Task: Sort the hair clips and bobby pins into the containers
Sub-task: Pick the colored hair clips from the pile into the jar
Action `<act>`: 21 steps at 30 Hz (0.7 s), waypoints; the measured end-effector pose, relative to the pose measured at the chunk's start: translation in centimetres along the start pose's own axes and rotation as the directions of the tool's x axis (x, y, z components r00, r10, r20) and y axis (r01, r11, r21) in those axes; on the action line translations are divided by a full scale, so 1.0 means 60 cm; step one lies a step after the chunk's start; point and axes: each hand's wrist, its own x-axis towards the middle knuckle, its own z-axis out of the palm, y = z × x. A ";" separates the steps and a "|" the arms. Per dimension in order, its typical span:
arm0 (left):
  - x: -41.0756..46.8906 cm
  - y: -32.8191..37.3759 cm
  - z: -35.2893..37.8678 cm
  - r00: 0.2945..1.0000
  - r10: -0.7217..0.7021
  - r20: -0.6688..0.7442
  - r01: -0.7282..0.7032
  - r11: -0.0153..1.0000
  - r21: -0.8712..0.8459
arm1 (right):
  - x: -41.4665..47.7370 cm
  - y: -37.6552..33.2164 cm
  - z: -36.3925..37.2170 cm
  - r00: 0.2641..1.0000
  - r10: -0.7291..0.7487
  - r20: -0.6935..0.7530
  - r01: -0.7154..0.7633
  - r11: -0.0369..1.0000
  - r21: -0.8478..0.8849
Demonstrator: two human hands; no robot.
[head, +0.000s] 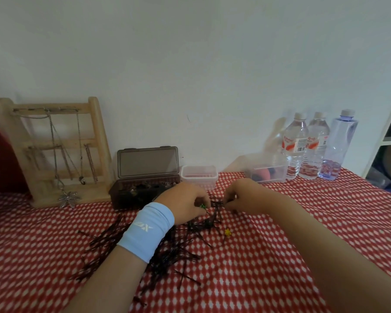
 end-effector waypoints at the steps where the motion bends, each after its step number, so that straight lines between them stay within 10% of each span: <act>1: 0.001 0.003 0.003 1.000 0.015 0.024 -0.016 1.000 0.015 | -0.003 -0.003 -0.004 1.000 -0.013 -0.004 0.013 0.999 0.044; 12: 0.009 0.008 0.029 0.991 -0.012 0.132 -0.015 0.978 0.206 | -0.038 -0.043 -0.023 0.930 -0.001 0.367 -0.035 0.995 0.092; 21: -0.012 -0.023 -0.049 0.995 -0.078 -0.057 0.079 0.997 0.014 | -0.037 -0.068 -0.030 0.951 -0.063 0.304 0.029 0.993 0.115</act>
